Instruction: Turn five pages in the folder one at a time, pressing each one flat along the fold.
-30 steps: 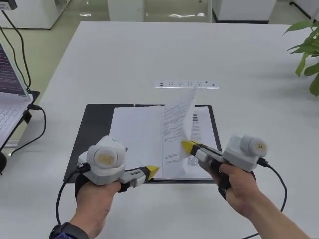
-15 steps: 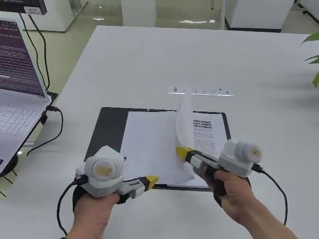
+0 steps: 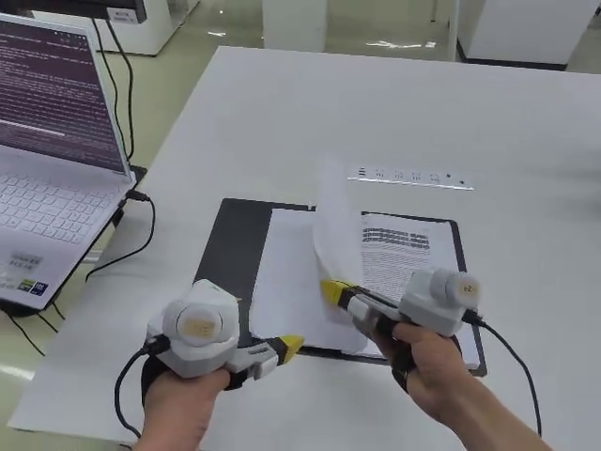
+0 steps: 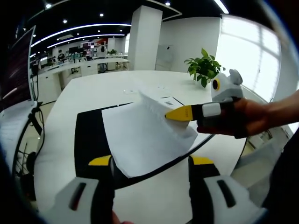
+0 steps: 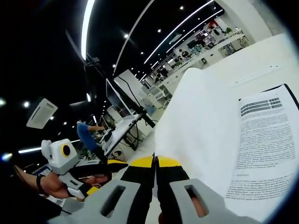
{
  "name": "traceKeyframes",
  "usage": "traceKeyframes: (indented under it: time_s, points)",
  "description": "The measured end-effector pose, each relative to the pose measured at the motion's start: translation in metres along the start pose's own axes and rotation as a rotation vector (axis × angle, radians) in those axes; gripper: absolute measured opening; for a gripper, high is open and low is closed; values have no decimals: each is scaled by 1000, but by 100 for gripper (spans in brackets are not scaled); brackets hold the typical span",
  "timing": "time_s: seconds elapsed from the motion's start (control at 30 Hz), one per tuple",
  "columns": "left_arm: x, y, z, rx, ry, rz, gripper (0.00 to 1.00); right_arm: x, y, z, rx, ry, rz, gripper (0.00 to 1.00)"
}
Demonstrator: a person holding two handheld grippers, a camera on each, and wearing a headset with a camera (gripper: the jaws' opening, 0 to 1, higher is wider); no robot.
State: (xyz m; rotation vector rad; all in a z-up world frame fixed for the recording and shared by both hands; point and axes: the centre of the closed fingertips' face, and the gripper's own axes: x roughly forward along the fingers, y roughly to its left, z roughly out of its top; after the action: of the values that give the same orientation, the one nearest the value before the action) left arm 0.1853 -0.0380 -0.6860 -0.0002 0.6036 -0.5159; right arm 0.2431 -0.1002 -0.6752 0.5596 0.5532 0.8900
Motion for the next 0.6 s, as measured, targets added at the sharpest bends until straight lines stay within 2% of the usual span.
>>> traceKeyframes:
  time_s: [0.27,0.5,0.6]
  points:
    - [-13,15,-6,-35,-11,32,65,21,8,-8,18,17,20,0]
    - [-26,28,-17,-66,-11,62,65,44,17,-19,33,46,35,0]
    - [-31,34,-21,-82,-14,75,65,51,16,-25,38,57,30,0]
